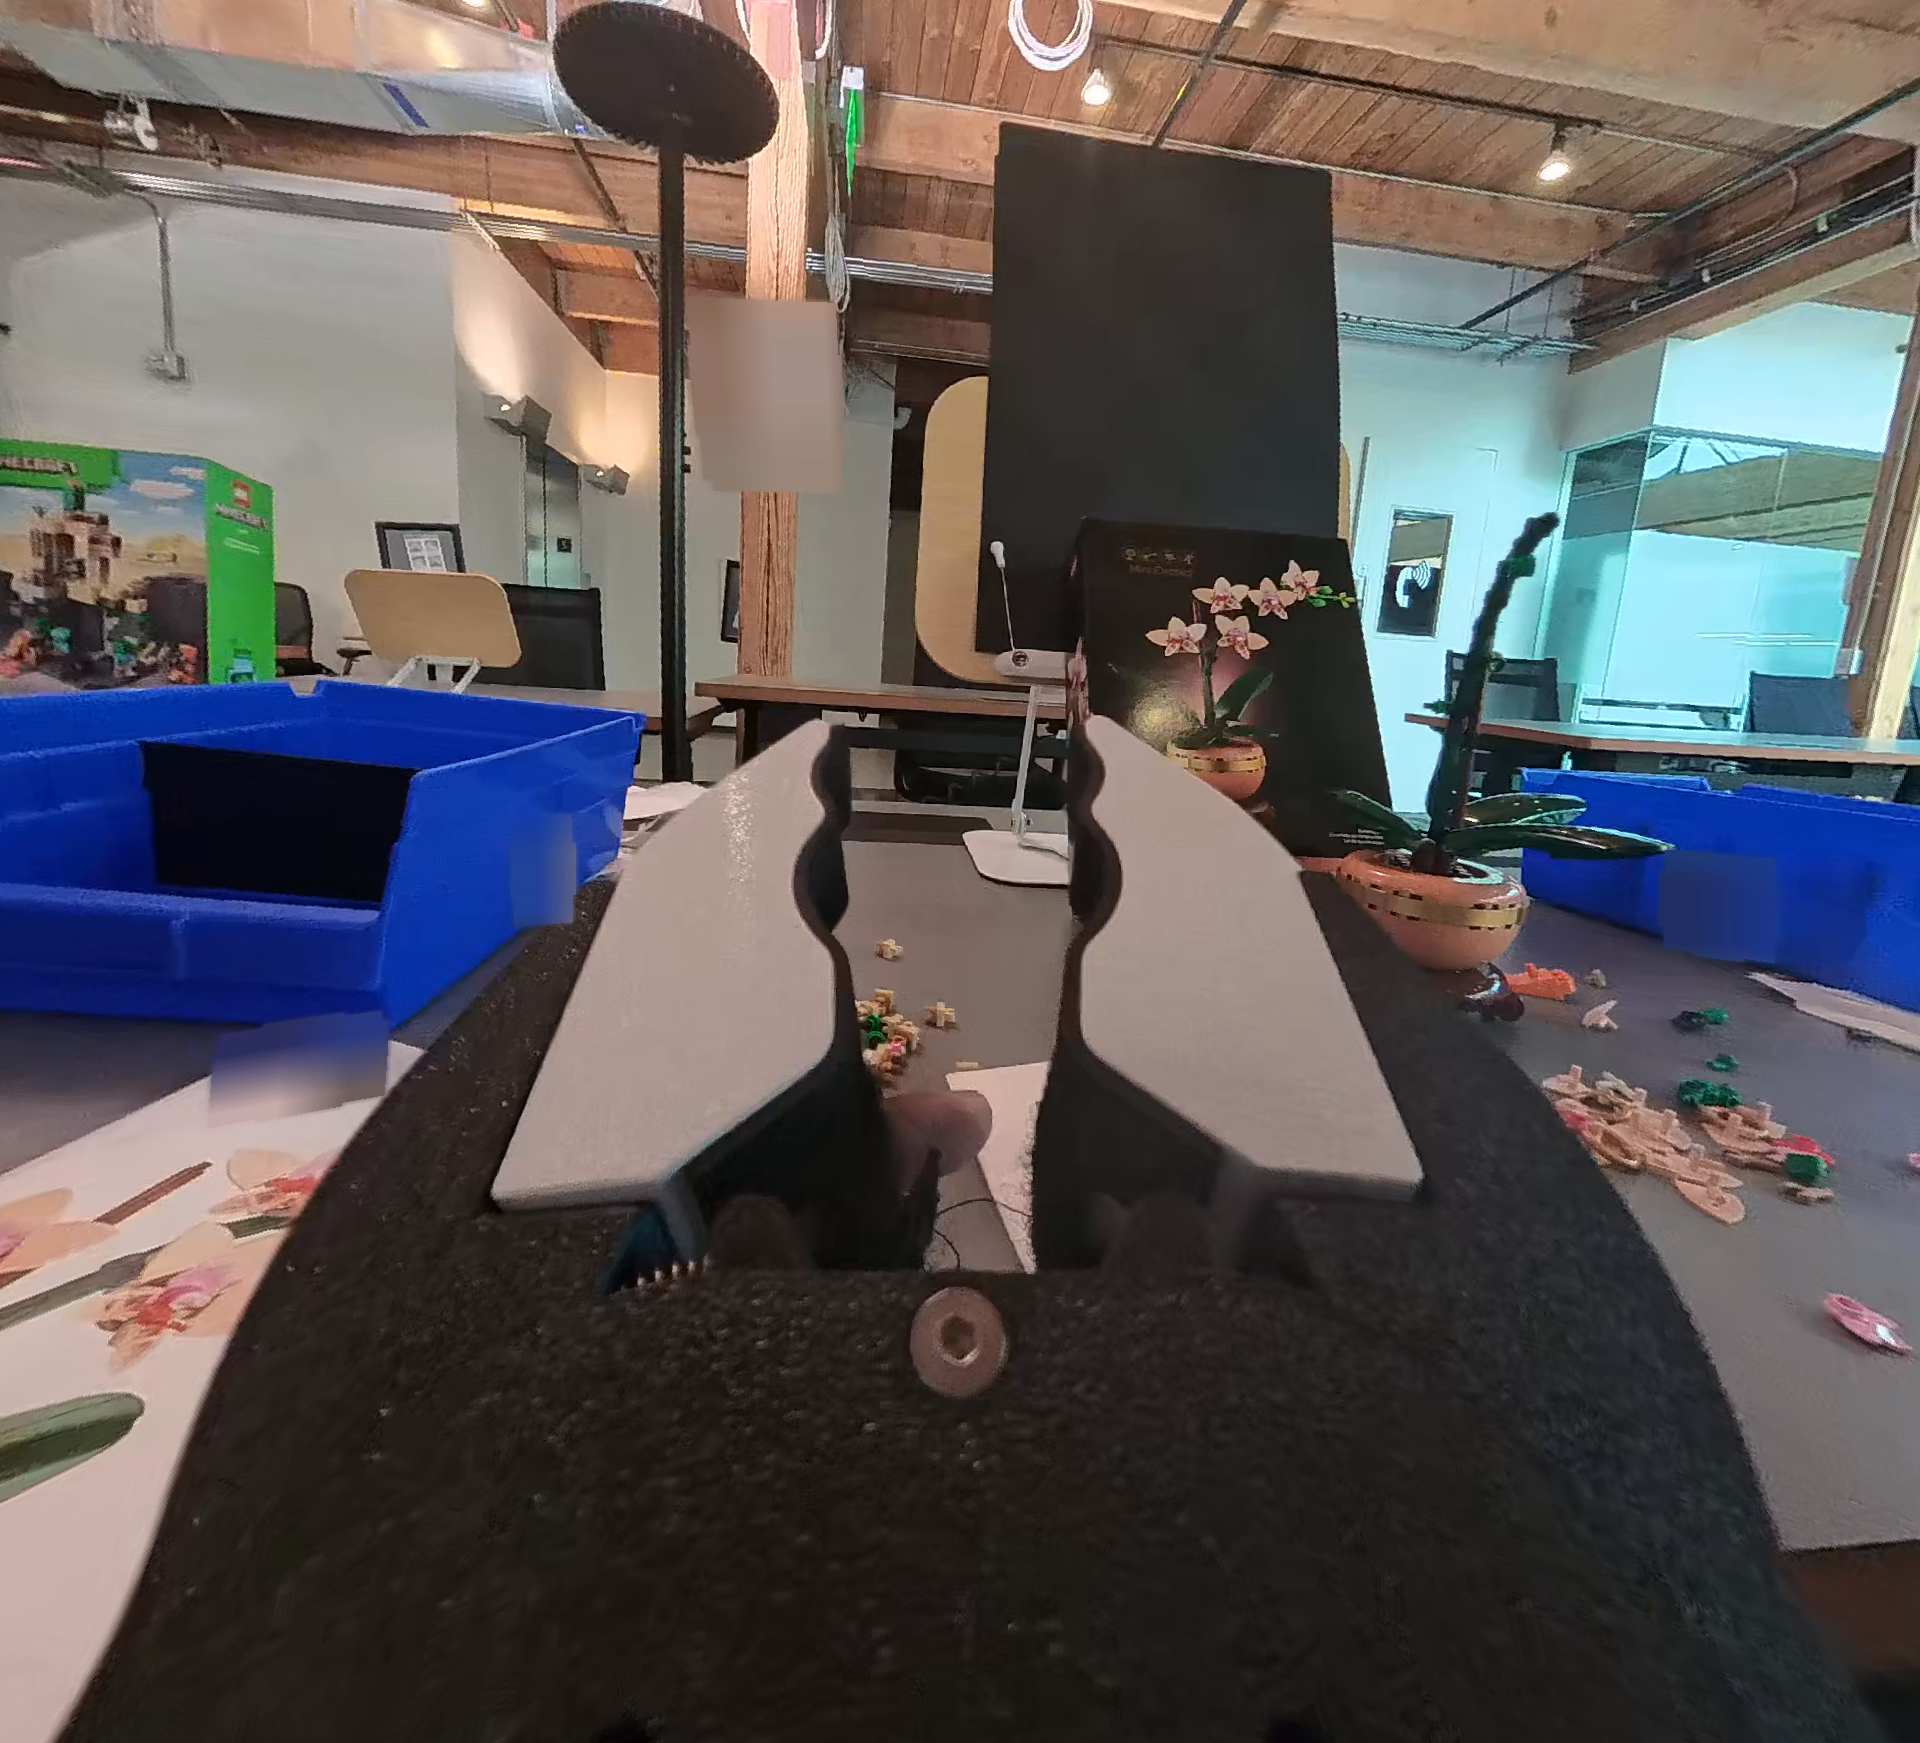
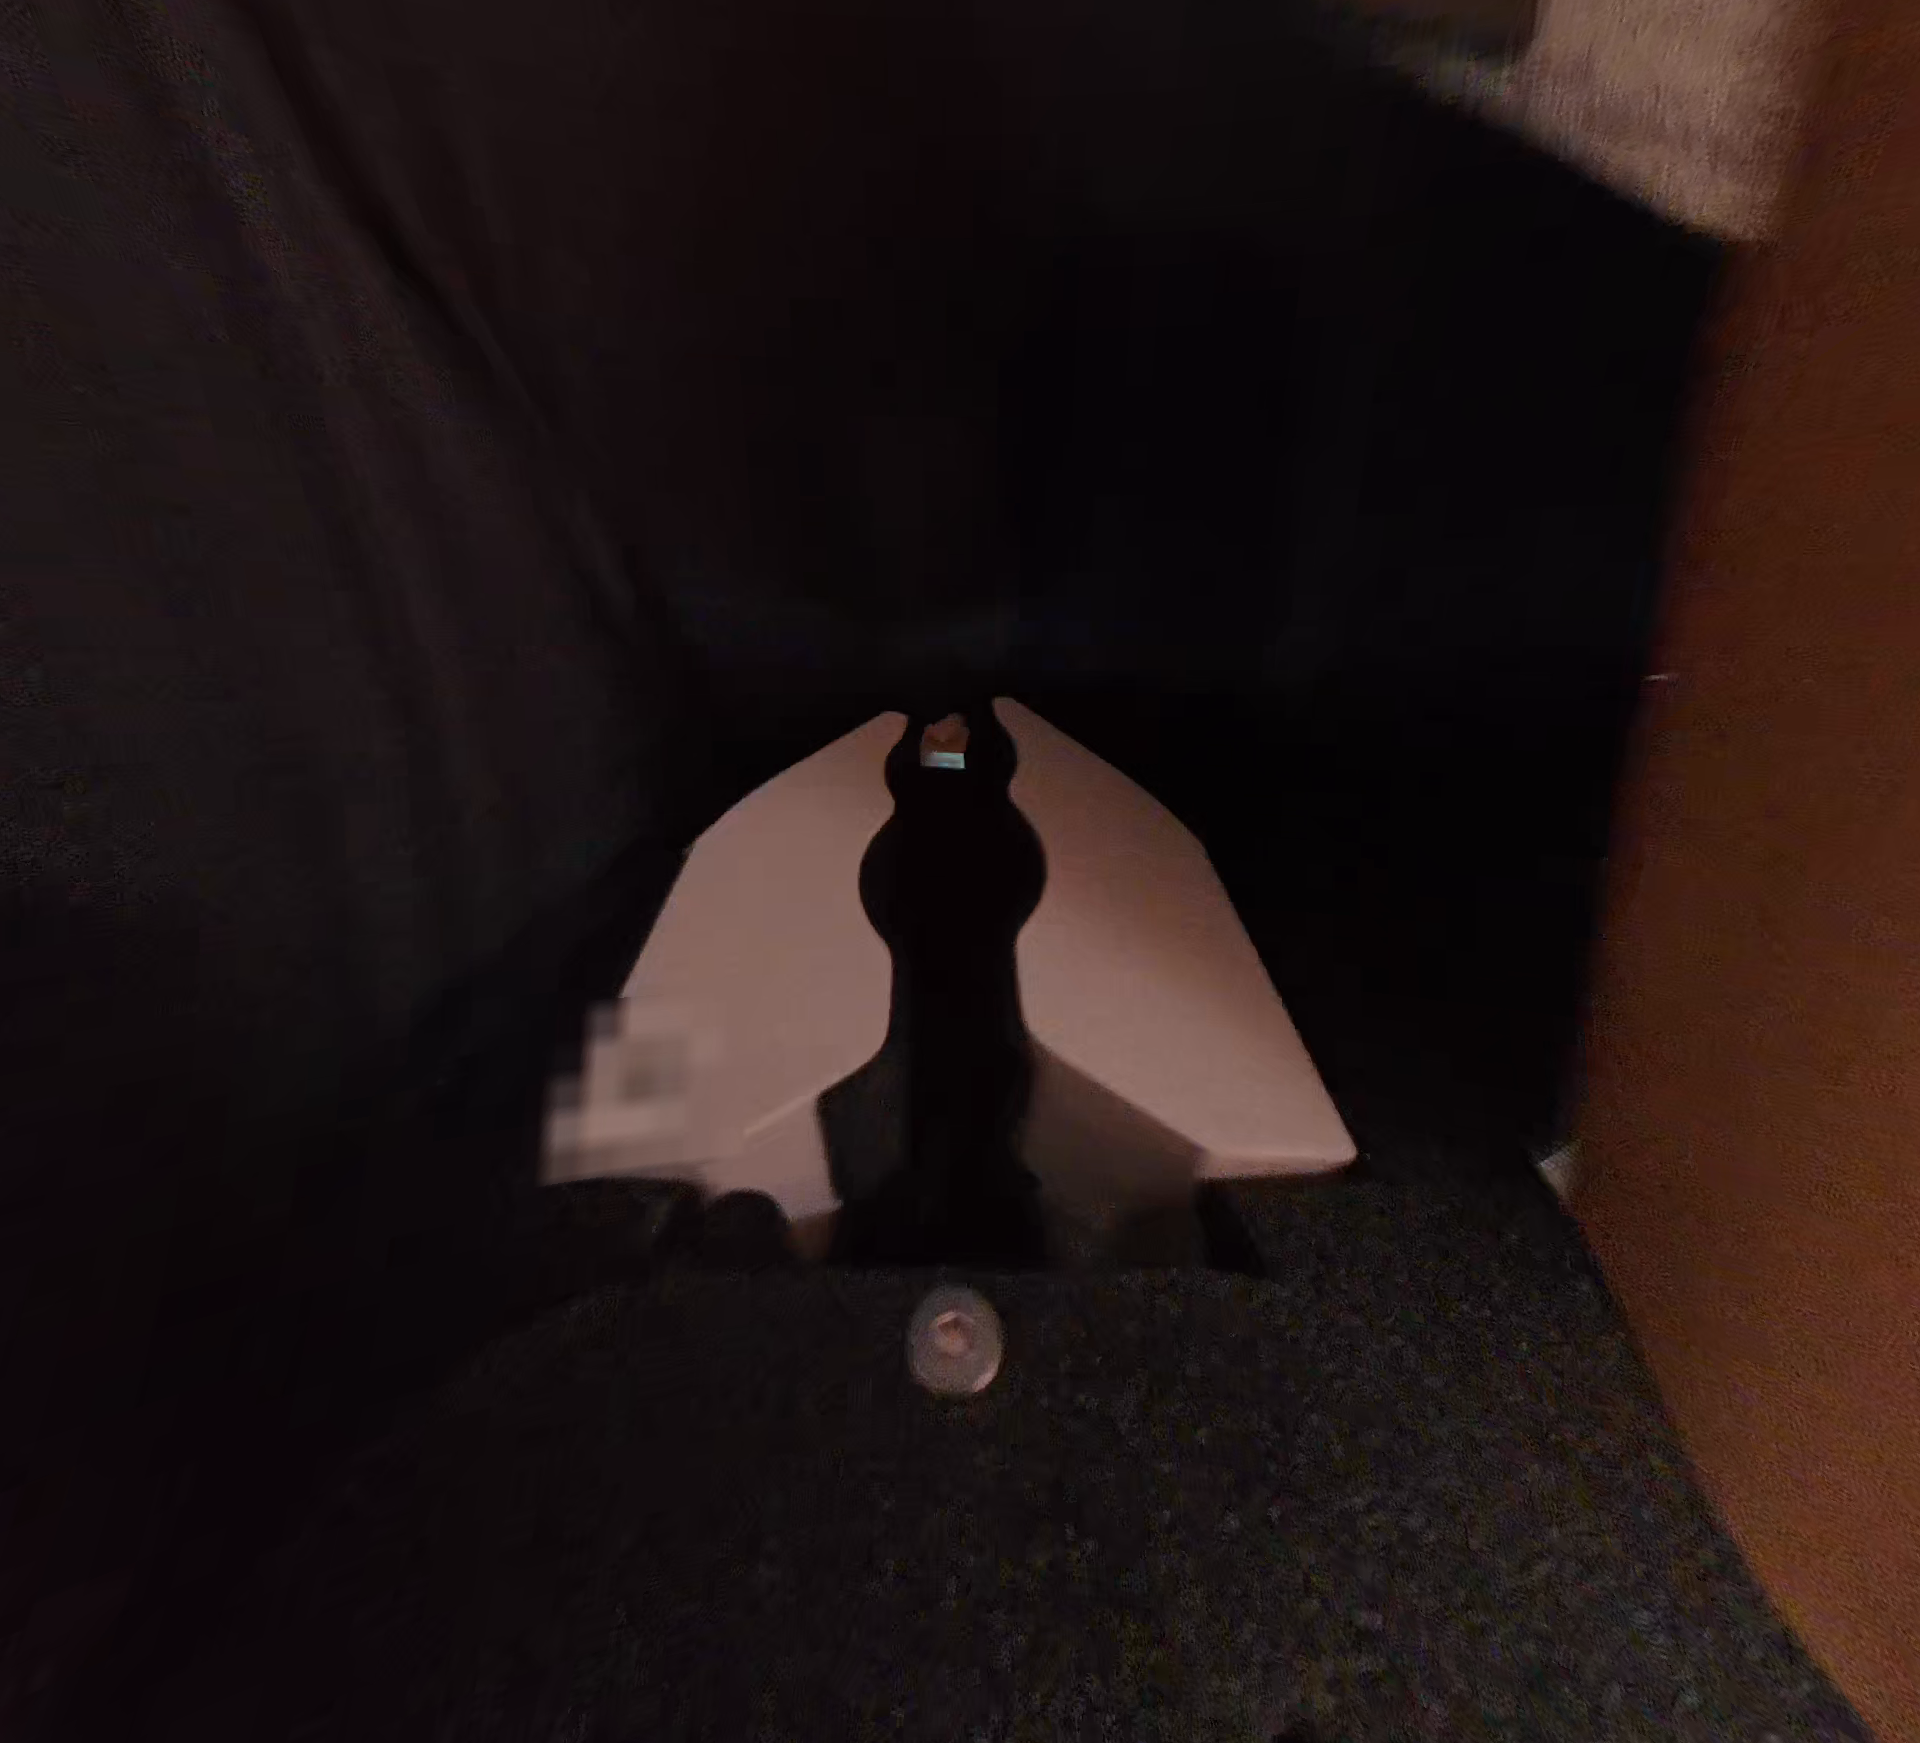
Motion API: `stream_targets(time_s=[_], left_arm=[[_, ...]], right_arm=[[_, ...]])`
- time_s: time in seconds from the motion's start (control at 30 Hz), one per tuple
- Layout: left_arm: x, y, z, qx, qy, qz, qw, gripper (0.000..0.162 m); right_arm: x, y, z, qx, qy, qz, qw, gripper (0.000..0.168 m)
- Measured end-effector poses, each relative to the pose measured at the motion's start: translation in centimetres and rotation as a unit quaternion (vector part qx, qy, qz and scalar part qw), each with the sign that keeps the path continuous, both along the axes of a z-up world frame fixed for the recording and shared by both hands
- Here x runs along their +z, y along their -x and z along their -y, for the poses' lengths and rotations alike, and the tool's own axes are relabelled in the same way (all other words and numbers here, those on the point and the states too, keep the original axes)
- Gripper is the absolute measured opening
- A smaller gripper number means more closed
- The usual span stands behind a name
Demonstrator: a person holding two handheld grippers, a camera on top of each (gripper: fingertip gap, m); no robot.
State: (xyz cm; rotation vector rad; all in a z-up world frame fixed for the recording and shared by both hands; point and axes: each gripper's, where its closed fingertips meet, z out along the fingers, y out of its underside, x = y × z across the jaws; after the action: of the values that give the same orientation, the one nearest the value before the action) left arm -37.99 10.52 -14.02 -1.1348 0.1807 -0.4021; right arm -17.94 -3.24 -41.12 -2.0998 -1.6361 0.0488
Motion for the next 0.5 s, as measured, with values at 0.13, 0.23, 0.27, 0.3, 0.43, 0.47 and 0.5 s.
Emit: stream_targets(time_s=[0.13,0.23,0.27,0.3,0.43,0.47,0.5], left_arm=[[0.0,-0.3,0.1,-0.005,0.003,-0.001,1.0,0.039],[-0.4,-0.9,0.2,-0.011,0.008,-0.012,1.0,0.039],[-0.5,-1.1,0.2,-0.012,0.011,-0.017,1.0,0.039],[-0.6,-1.3,0.2,-0.011,0.011,-0.024,1.0,0.039],[-1.1,-1.6,-0.1,-0.002,0.012,-0.055,0.998,0.039],[-1.3,-1.7,-0.2,-0.002,0.016,-0.058,0.998,0.039],[-1.5,-1.7,-0.3,-0.003,0.02,-0.058,0.998,0.039]], right_arm=[[11.1,1.6,0.5,-0.02,-0.027,-0.177,0.984,0.009],[18.0,-0.7,-3.4,-0.072,-0.119,-0.241,0.961,0.009],[19.1,-2.1,-5.1,-0.099,-0.151,-0.238,0.954,0.009],[19.4,-3.6,-6.6,-0.124,-0.173,-0.223,0.951,0.01],[16.5,-6.4,-9.4,-0.176,-0.127,-0.163,0.963,0.065],[16.3,-6.2,-9.4,-0.173,-0.118,-0.174,0.962,0.063],[16.5,-6.2,-9.6,-0.174,-0.125,-0.186,0.959,0.058]])
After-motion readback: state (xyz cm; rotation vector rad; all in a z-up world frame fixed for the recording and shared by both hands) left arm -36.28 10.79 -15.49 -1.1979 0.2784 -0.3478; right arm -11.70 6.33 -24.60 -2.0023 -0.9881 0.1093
